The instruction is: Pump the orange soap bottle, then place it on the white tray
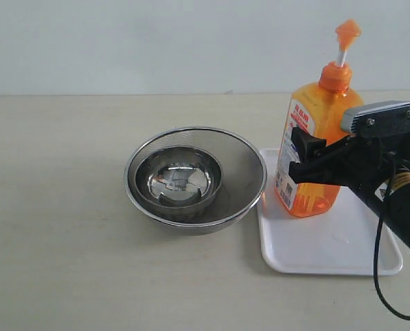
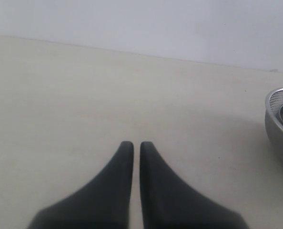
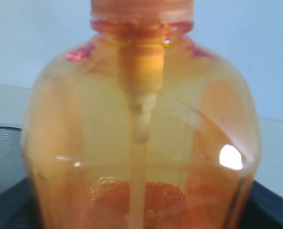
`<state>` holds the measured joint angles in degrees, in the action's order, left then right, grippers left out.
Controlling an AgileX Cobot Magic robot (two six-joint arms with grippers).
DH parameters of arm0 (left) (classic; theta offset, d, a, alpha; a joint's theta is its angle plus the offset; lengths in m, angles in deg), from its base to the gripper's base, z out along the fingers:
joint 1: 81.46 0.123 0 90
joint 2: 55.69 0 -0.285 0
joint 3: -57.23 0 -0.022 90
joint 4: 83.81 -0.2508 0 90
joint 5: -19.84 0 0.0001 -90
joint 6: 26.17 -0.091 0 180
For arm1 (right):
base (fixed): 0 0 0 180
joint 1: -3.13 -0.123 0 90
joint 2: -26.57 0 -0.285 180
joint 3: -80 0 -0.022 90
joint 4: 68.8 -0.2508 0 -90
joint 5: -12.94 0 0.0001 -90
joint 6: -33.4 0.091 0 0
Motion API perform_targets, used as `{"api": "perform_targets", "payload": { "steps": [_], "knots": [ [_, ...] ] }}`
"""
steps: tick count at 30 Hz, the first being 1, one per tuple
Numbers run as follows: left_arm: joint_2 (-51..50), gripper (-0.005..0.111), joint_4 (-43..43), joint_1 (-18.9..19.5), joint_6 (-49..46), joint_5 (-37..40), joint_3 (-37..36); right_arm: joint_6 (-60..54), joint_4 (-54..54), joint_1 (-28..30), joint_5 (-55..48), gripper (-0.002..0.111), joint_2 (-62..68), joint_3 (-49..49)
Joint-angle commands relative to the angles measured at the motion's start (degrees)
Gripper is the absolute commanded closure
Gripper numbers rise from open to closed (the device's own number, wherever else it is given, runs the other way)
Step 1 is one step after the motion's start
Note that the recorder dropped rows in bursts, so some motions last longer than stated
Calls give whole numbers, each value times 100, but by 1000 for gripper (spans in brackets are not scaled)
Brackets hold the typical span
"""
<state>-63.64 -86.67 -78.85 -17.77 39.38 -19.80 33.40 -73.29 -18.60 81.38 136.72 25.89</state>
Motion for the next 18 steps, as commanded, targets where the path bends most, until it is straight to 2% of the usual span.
{"api": "perform_targets", "payload": {
  "steps": [1, 6, 18],
  "knots": [
    [17, 102, -5, 20, 20, 3, -19, -66, -176, -4, 153, 108, -309, -164],
    [17, 102, -5, 20, 20, 3, -19, -266, -627, -4, 153, 108, -732, -306],
    [17, 102, -5, 20, 20, 3, -19, -394, -799, -13, 114, 108, -763, -306]
  ]
}}
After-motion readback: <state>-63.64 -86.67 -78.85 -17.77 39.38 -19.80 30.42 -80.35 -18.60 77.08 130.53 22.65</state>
